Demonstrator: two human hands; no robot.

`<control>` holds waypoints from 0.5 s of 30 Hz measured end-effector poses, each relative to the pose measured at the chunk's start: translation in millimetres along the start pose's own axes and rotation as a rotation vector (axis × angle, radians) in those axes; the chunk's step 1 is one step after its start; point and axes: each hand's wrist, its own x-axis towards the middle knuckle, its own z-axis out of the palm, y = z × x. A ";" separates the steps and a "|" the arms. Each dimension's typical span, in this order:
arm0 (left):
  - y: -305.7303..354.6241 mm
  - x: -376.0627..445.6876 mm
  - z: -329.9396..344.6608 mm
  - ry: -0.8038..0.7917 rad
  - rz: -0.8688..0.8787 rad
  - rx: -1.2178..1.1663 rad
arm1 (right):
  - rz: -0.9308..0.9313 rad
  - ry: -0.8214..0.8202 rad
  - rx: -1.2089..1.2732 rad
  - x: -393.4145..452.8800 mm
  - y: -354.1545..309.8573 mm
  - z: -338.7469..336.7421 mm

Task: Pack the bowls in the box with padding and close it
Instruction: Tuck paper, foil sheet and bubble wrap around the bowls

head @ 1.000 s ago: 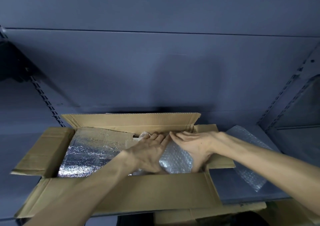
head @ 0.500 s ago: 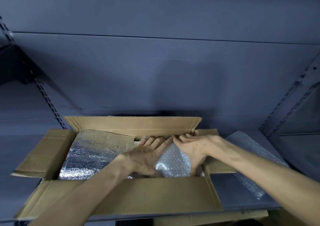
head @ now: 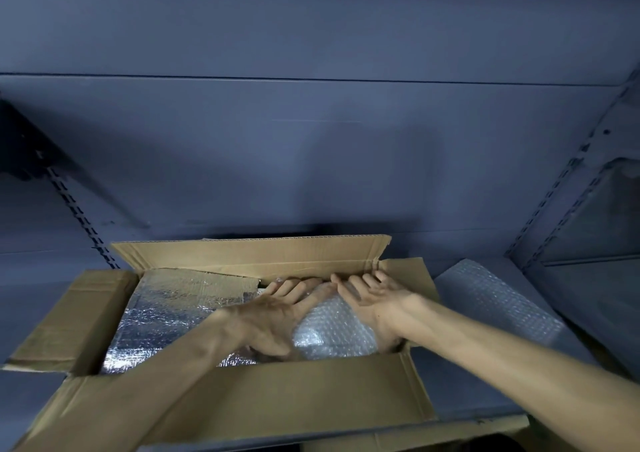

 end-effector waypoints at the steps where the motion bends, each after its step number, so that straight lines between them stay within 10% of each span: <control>1: -2.8 2.6 1.0 0.007 -0.002 -0.020 | 0.001 0.014 -0.018 -2.8 -2.2 -1.7; 15: 4.5 -24.2 -22.5 -0.042 -0.178 -0.015 | -0.089 0.093 0.284 -36.0 30.3 -15.6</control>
